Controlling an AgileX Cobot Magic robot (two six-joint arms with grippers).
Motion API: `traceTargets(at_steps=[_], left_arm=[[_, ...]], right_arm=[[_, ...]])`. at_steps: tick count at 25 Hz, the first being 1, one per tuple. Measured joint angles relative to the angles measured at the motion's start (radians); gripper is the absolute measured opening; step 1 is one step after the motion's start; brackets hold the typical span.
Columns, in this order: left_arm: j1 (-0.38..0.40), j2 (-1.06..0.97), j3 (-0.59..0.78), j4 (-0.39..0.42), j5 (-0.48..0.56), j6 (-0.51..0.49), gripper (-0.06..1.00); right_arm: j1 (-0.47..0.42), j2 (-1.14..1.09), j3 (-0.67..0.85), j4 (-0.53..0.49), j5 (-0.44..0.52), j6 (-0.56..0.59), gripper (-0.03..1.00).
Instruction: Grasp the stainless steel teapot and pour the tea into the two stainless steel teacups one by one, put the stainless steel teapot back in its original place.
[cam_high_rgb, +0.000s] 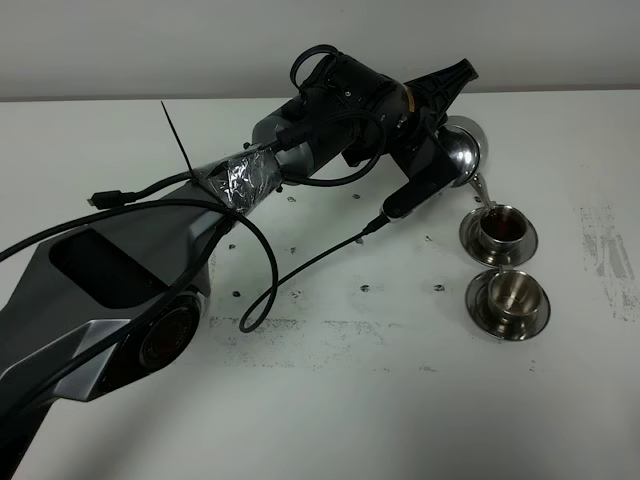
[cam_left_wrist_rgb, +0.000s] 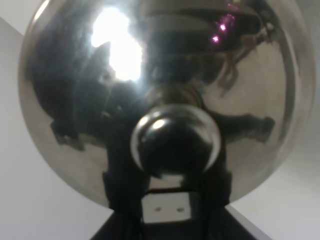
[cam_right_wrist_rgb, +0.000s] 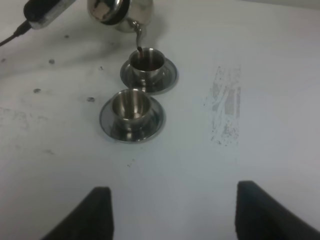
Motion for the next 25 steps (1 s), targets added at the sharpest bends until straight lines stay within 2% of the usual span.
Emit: traceTargets(at_steps=[13, 25], left_arm=[[0.000, 0.000, 0.000, -0.025, -0.004, -0.018, 0.19], [0.000, -0.007, 0.000, -0.026, 0.025, -0.213, 0.19]], right_arm=[[0.000, 0.000, 0.000, 0.000, 0.000, 0.000, 0.51], [0.000, 0.000, 0.000, 0.000, 0.000, 0.000, 0.51]])
